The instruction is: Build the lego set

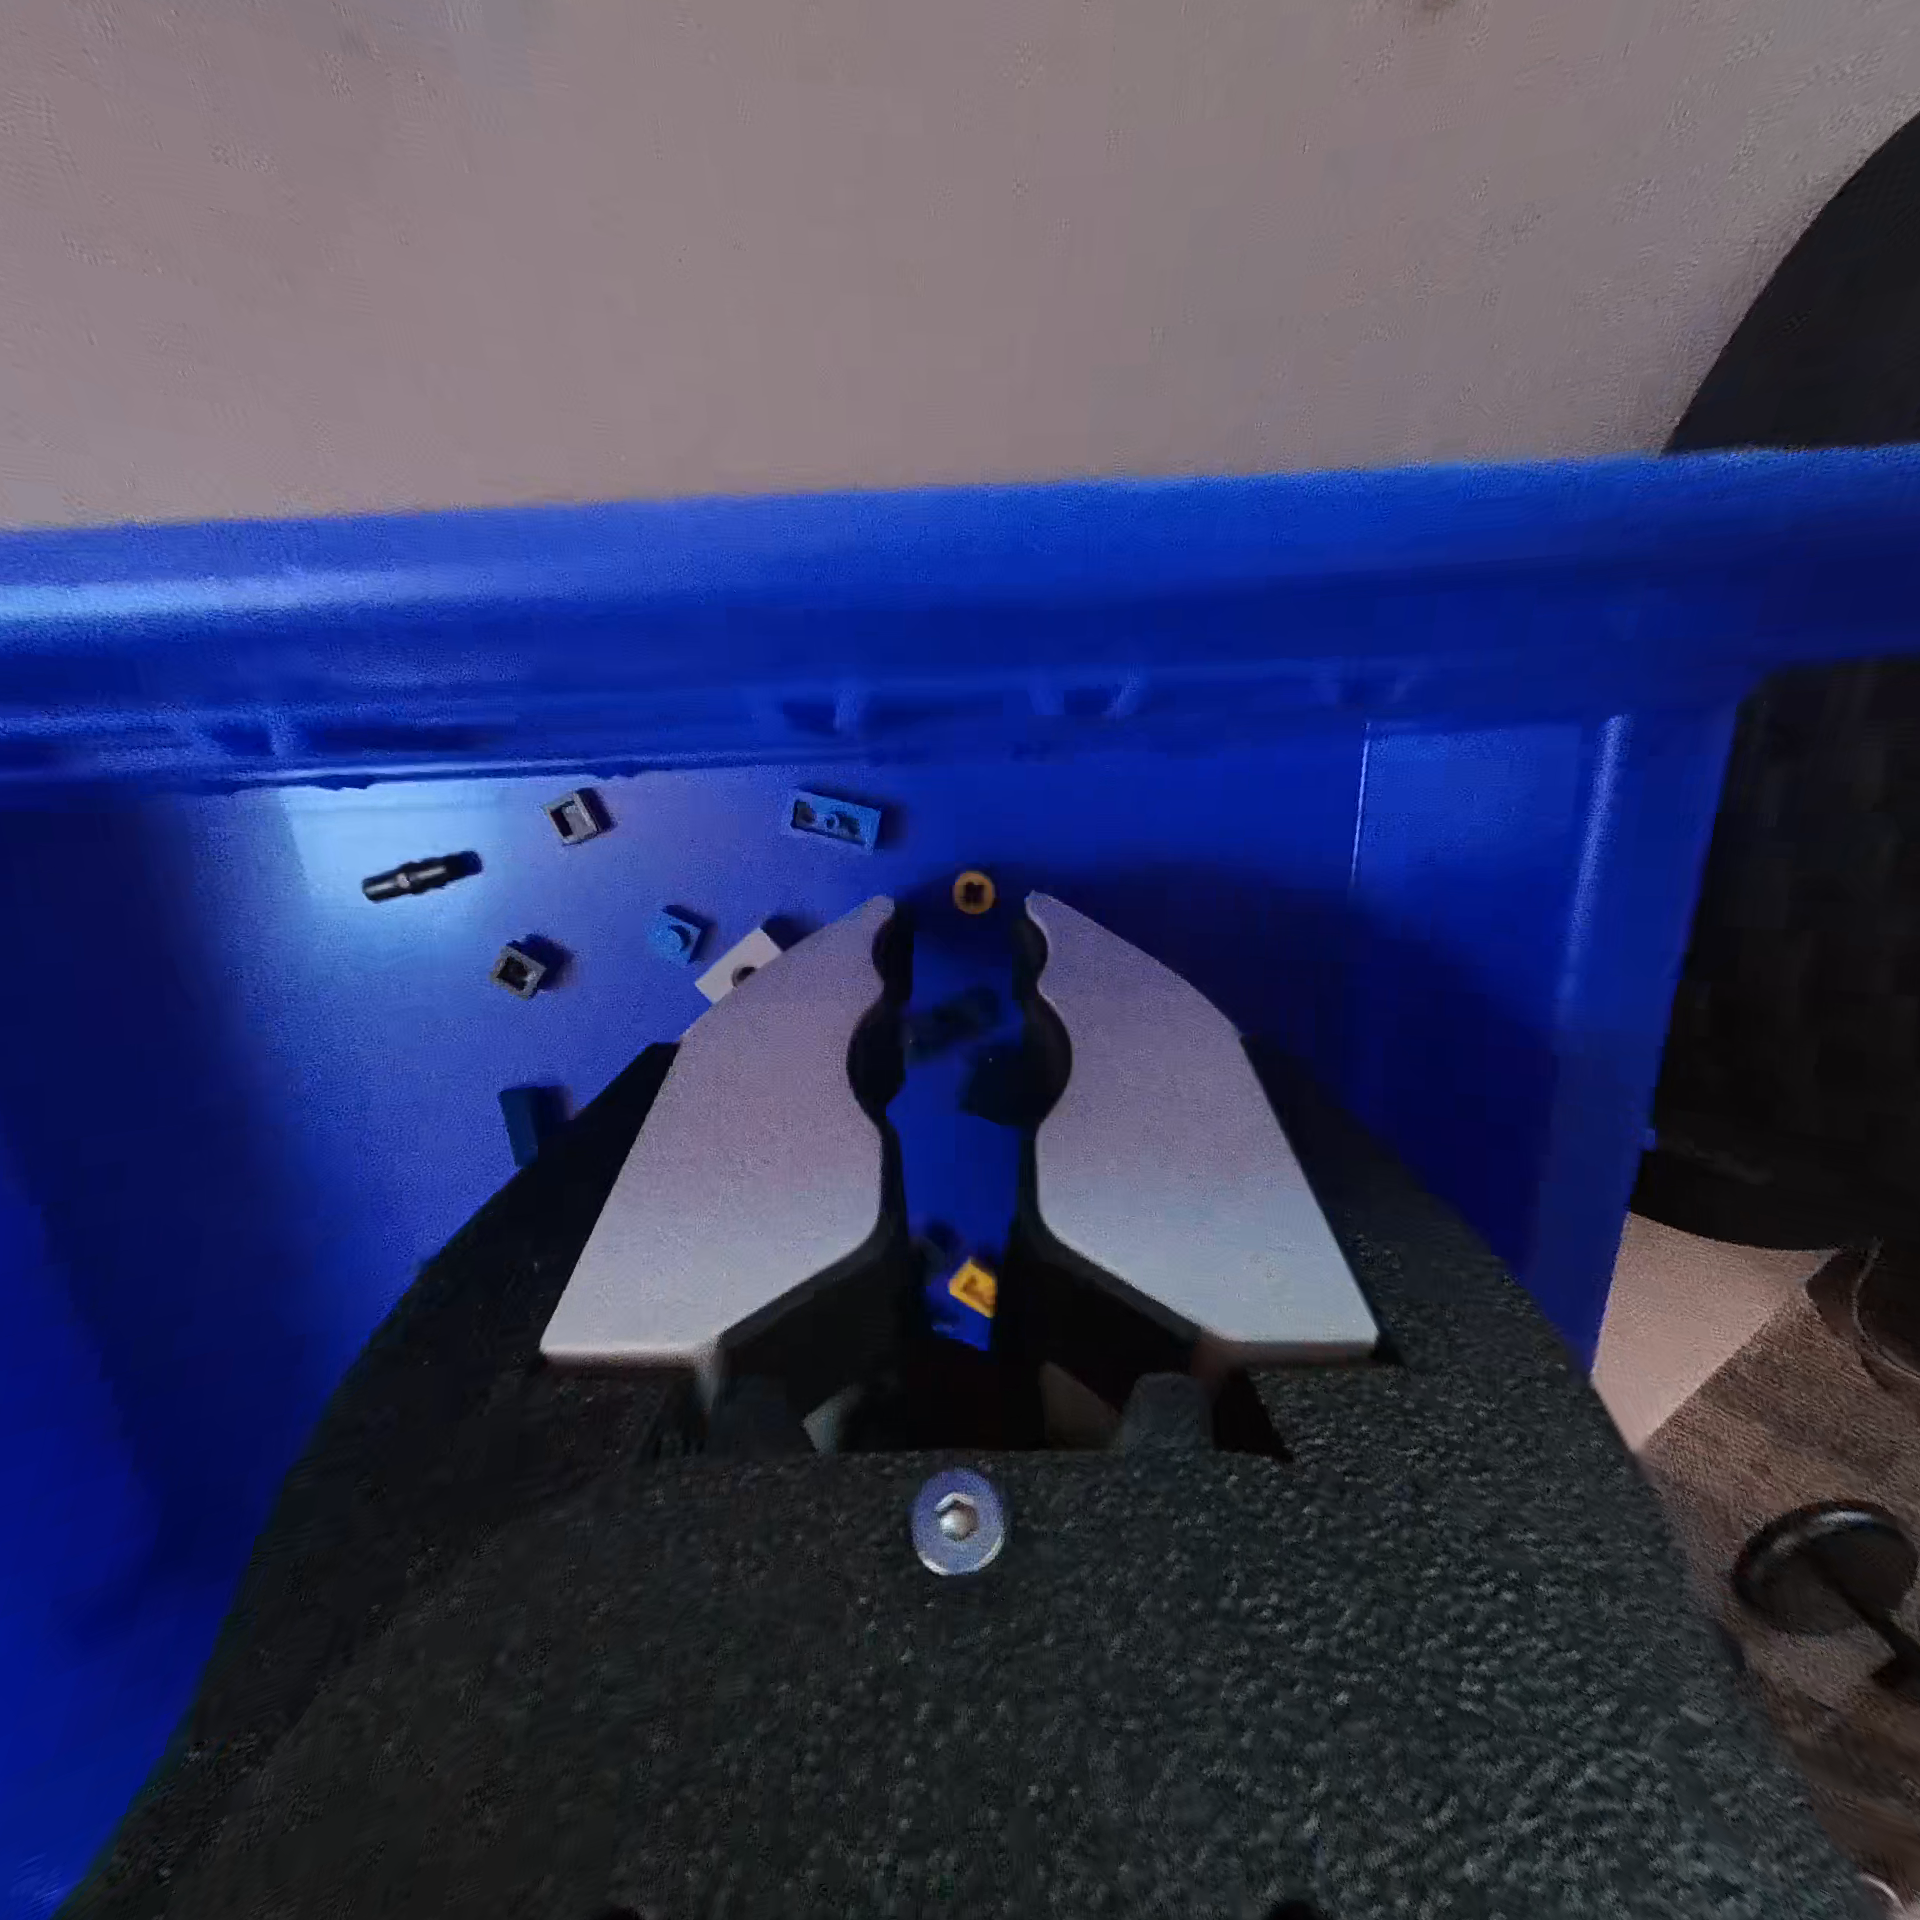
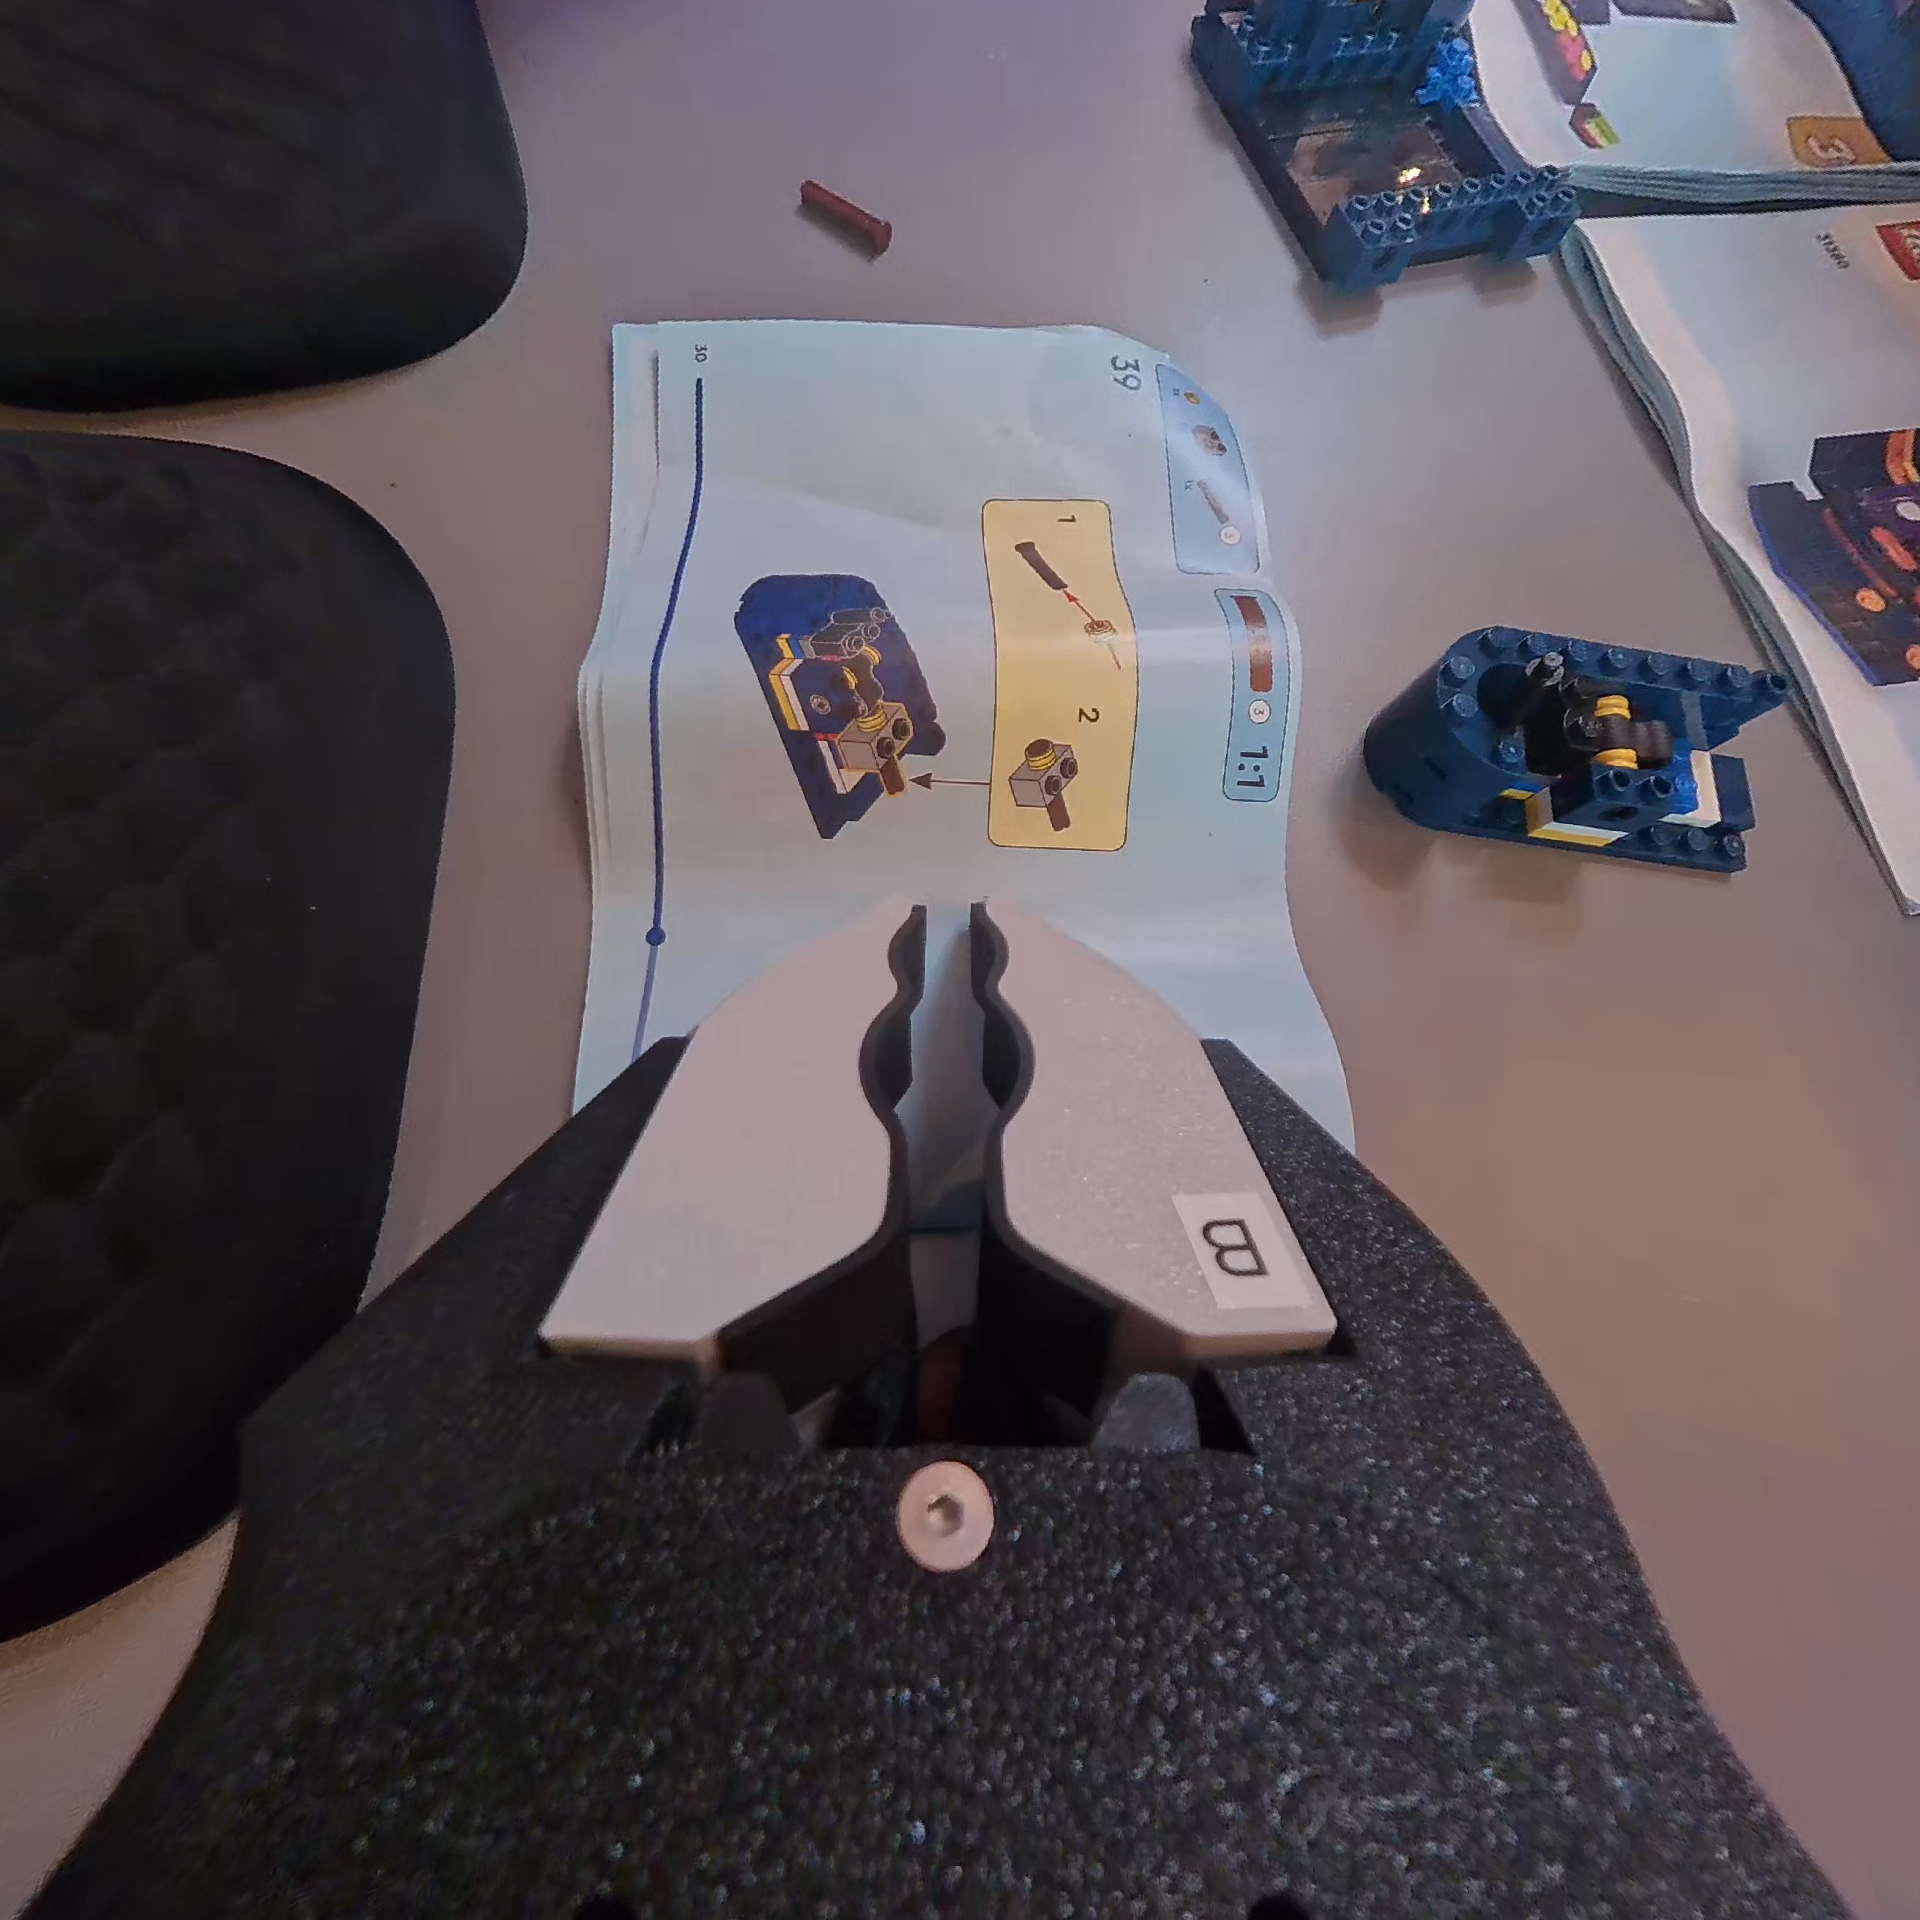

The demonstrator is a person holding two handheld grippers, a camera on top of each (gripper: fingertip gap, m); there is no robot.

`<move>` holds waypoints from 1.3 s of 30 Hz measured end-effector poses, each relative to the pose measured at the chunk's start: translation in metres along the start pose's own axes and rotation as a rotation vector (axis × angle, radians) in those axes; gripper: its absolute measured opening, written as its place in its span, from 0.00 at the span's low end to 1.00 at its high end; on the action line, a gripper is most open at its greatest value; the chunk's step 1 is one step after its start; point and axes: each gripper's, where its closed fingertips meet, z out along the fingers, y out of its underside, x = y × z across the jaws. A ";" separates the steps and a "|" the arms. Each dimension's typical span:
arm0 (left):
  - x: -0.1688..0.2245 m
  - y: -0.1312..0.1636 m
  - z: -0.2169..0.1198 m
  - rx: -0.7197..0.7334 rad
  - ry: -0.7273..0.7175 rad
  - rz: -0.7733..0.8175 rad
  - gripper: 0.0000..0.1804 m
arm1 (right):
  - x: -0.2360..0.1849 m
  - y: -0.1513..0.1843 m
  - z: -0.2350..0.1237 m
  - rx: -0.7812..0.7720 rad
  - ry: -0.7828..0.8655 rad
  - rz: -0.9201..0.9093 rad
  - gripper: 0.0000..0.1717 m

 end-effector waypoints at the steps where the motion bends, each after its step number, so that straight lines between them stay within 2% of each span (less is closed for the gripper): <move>1: -0.001 -0.003 0.000 0.013 -0.001 0.004 0.10 | 0.000 0.000 0.000 0.000 0.001 -0.001 0.05; 7: 0.001 0.001 0.000 -0.018 0.024 0.024 0.04 | 0.000 0.000 0.000 0.000 0.003 -0.003 0.05; 10: -0.027 -0.007 -0.028 -0.009 -0.138 0.056 0.04 | 0.000 0.000 0.000 0.000 0.006 -0.007 0.05; 13: -0.066 -0.047 -0.099 0.170 -0.397 0.046 0.04 | 0.000 0.000 0.000 0.000 0.005 -0.010 0.04; 14: -0.064 -0.069 -0.121 0.274 -0.411 0.060 0.04 | 0.000 0.000 0.000 0.000 0.005 -0.010 0.04; 16: -0.036 -0.112 -0.147 0.455 -0.309 0.118 0.04 | 0.000 0.000 0.000 0.001 0.006 -0.013 0.04; 18: 0.001 -0.139 -0.137 0.459 -0.151 0.227 0.03 | -0.001 0.000 0.000 0.001 0.009 -0.021 0.04; 20: 0.028 -0.147 -0.100 0.311 -0.030 0.334 0.04 | -0.001 0.000 0.000 0.002 0.012 -0.029 0.04; 24: 0.049 -0.141 -0.020 0.002 0.092 0.491 0.04 | -0.002 0.000 0.000 0.002 0.004 -0.029 0.04; 28: 0.053 -0.128 0.026 -0.189 0.173 0.540 0.04 | -0.003 0.001 -0.001 0.002 0.000 -0.025 0.04; 32: 0.052 -0.127 0.038 -0.199 0.203 0.513 0.04 | -0.003 0.001 -0.001 0.002 0.001 -0.029 0.04; 34: 0.048 -0.127 0.037 -0.189 0.185 0.503 0.09 | -0.003 0.001 -0.001 0.002 -0.001 -0.027 0.04; 39: 0.044 -0.133 0.009 -0.089 0.189 0.456 0.13 | -0.003 0.001 -0.001 0.002 0.004 -0.034 0.04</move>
